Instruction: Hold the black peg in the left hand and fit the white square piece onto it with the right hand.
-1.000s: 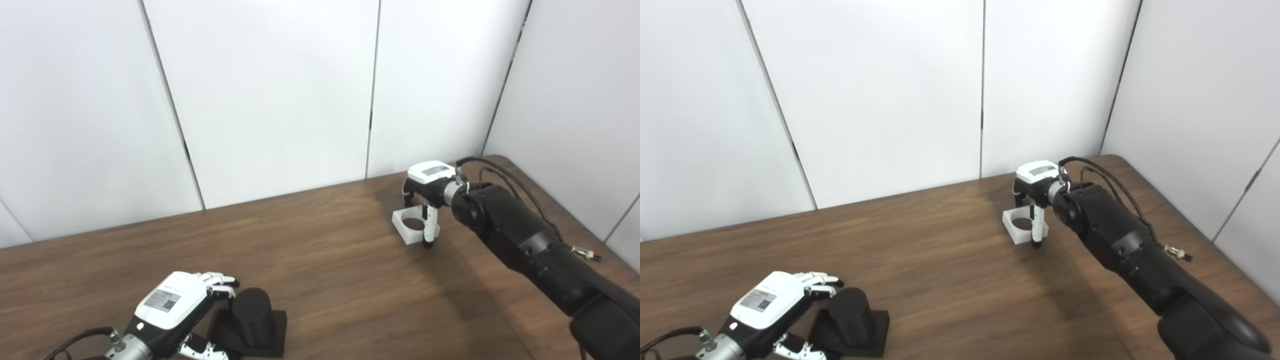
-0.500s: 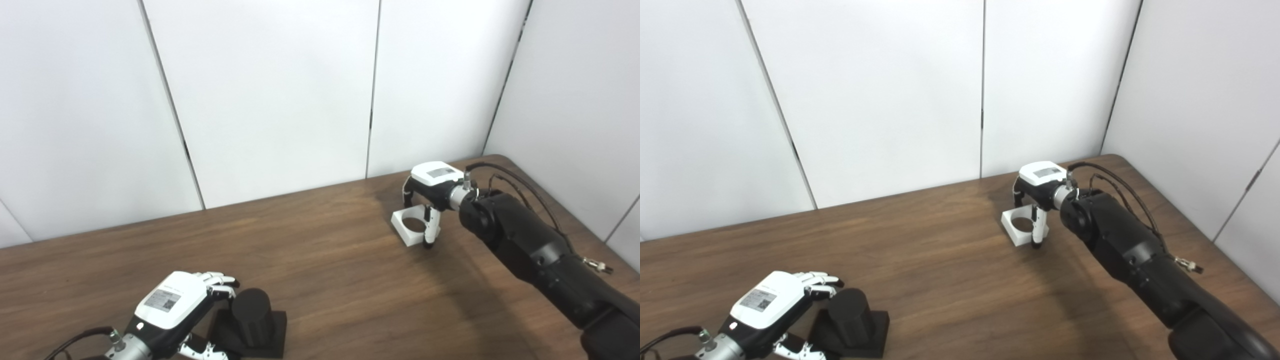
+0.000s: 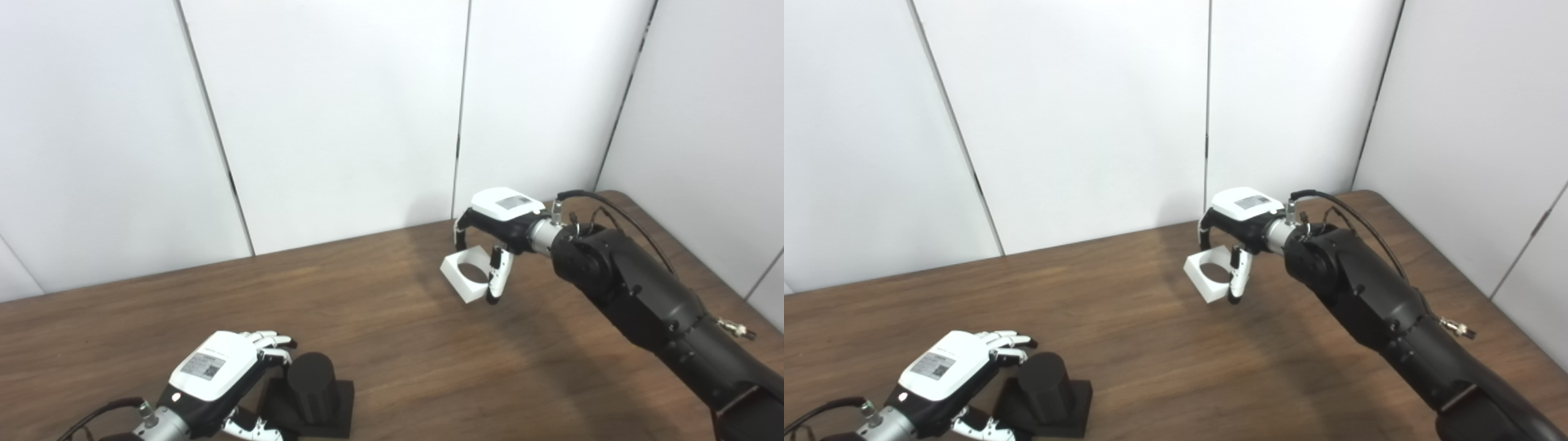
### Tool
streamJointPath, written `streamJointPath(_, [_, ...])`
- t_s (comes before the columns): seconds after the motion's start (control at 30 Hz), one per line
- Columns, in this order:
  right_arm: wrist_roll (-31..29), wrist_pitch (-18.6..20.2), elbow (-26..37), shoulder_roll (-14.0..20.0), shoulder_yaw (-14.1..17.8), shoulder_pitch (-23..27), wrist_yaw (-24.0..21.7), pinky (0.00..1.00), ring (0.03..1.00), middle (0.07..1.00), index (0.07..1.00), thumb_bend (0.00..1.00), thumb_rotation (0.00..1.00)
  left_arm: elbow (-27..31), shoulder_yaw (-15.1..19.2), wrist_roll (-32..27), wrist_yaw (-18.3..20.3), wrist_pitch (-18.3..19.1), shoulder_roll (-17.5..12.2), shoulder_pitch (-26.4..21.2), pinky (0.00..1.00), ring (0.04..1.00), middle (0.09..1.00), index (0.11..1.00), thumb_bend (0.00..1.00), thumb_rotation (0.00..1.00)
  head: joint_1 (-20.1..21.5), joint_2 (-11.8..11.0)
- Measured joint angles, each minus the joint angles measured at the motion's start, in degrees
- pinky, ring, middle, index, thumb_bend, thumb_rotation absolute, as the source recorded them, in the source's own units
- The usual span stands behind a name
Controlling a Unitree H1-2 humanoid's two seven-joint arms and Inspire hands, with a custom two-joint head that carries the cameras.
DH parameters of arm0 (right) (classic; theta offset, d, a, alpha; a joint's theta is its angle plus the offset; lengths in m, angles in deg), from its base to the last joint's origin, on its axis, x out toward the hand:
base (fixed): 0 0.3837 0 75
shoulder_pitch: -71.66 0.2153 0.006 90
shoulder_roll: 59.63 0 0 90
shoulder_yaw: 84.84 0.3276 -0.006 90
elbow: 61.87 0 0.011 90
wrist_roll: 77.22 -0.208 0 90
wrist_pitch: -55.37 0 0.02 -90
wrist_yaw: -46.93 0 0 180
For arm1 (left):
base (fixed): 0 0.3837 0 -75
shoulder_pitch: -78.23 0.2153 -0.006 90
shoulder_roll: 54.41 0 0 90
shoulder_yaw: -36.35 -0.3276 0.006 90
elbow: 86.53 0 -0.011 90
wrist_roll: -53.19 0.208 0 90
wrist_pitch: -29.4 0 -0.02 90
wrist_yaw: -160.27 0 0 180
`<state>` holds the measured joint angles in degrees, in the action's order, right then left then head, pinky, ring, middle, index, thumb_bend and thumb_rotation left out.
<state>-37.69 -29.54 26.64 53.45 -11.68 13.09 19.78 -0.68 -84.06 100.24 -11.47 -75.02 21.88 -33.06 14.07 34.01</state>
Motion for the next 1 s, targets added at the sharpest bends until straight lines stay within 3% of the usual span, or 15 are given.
streamJointPath(0.23, [-5.1, -0.1, 4.9, -0.1, 1.5, -0.2, -4.1, 0.72, 0.823, 0.756, 0.476, 0.52, 0.13, -0.1, -0.3, 0.2, 0.7, 1.0, 0.9, -0.4, 0.83, 0.901, 0.874, 0.491, 0.52, 0.07, -4.3, 1.1])
streamJointPath(0.5, [-8.7, -1.4, 9.4, -0.1, 1.6, -0.3, -5.7, 0.69, 0.818, 0.761, 0.476, 0.52, 0.13, -0.4, -1.0, 1.0, 1.5, 2.4, 1.6, -1.5, 0.83, 0.91, 0.885, 0.491, 0.52, 0.07, -10.9, 2.7])
streamJointPath(1.0, [-12.1, -2.1, 15.7, -4.1, 0.5, 1.1, -10.5, 0.69, 0.824, 0.764, 0.477, 0.52, 0.13, -1.6, -1.3, 2.0, 1.7, 2.9, 3.7, -2.5, 0.84, 0.919, 0.893, 0.491, 0.52, 0.08, -14.3, 4.5])
